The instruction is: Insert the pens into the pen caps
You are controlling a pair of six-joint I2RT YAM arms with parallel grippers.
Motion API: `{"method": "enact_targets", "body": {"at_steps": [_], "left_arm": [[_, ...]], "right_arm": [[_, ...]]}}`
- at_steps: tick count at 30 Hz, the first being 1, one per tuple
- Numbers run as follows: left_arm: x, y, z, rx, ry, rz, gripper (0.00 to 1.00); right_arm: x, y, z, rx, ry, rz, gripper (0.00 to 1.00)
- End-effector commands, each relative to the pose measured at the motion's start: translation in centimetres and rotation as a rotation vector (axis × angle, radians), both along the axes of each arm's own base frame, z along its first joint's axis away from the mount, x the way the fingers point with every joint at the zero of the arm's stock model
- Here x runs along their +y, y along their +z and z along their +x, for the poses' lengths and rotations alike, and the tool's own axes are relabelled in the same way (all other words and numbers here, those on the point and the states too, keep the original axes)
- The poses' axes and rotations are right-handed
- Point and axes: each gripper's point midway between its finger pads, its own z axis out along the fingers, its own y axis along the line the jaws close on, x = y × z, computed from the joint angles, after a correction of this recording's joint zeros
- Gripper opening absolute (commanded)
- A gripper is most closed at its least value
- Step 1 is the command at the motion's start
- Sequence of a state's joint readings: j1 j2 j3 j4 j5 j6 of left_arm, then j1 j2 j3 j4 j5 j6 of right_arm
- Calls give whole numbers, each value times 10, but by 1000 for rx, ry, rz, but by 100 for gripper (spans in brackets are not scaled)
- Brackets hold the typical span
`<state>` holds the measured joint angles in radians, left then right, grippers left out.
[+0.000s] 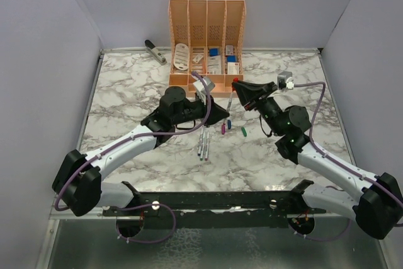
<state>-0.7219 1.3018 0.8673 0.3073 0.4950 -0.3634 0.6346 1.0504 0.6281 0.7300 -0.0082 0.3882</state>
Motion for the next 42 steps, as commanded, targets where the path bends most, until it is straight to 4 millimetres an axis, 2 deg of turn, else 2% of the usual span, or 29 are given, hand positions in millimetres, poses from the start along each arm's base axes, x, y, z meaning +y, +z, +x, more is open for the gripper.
{"method": "enact_targets", "body": {"at_steps": [1,12,42], "left_arm": [[-11,30,-6,-25,-57,-77,0],[-11,26,-8,-15,-51,-73,0],[0,42,4,-66,58,-97,0]], "right_arm": [[-5,19,-11,-92,15,49,2],[-2,17,-8,-91,18,45,2],[2,-3,-11,-23,46,-6,2]]}}
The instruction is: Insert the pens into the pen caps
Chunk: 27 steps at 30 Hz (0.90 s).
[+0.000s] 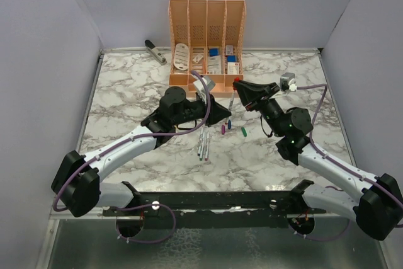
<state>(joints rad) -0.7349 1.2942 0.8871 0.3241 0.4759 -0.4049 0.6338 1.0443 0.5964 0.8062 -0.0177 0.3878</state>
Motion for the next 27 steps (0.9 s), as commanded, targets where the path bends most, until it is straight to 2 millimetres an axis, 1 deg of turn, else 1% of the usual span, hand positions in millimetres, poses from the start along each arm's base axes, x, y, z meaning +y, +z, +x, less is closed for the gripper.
{"method": "enact_targets", "body": {"at_steps": [1,9,15,19,27], "left_arm": [[4,26,5,-68,50,-56,0],[1,27,10,-59,57,-61,0],[2,36,15,-82,82,-77,0],[3,49,24,-117,124,-108,0],[2,90,39,-215,179,-175,0]], "right_arm": [[5,-9,-6,22,44,-34,2],[9,-12,-8,41,72,-32,2],[14,-24,-7,84,93,-36,2],[22,-36,-5,119,125,-38,2],[33,-64,1,204,156,-89,2]]}}
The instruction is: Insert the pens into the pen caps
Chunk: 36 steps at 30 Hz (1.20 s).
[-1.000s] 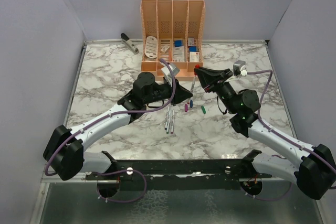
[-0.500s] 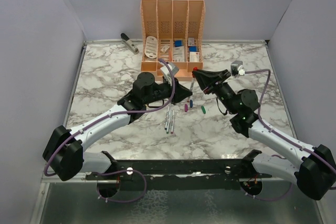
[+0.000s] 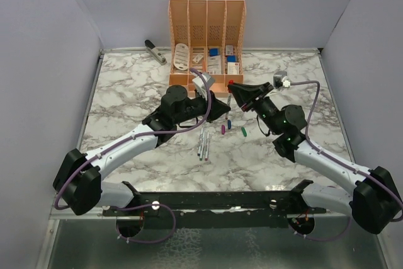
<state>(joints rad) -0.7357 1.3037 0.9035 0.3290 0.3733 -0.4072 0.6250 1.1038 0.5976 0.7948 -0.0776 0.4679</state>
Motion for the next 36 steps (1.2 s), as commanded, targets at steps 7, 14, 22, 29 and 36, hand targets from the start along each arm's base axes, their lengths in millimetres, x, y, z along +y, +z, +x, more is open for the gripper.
{"method": "enact_targets", "body": {"at_steps": [7,14,22,29,36], "left_arm": [[8,118,35,-311,166,-189,0],[21,143,44,-367,228,-227,0],[31,157,46,-388,256,-267,0],[36,172,45,-415,255,-303,0],[38,158,45,-388,247,-289,0]], "right_arm": [[25,-66,-3,189,116,-157,2],[24,-86,-5,232,117,-213,2],[25,-107,-5,284,118,-264,2],[33,-125,-7,321,141,-310,2],[31,-114,-2,303,102,-289,2]]}}
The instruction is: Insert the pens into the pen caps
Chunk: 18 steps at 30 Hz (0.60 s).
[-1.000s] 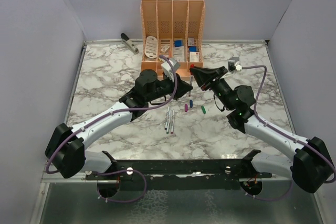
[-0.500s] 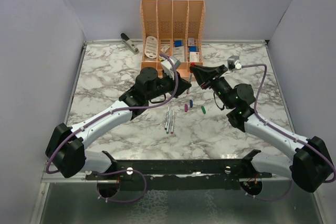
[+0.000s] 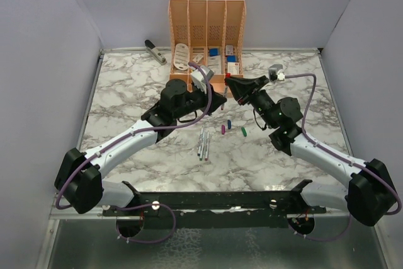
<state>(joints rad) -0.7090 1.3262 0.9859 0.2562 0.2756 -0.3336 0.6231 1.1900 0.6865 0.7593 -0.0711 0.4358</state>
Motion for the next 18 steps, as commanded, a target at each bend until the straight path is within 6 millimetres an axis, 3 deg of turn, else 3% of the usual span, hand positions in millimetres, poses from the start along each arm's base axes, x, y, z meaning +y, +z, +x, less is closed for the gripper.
{"method": "enact_targets", "body": {"at_steps": [1,4,10,15,18], "left_arm": [[25,140,12,-334,107,-313,0],[22,108,11,-257,87,-250,0],[27,27,5,-57,91,-65,0],[40,-42,1,109,126,106,0],[50,-79,5,222,180,193,0]], "right_arm": [[19,-111,-20,289,105,-242,2],[21,-88,-12,242,84,-227,2],[18,-31,7,117,3,-175,27],[2,20,12,8,-87,-120,48],[-6,41,8,-46,-116,-103,51]]}}
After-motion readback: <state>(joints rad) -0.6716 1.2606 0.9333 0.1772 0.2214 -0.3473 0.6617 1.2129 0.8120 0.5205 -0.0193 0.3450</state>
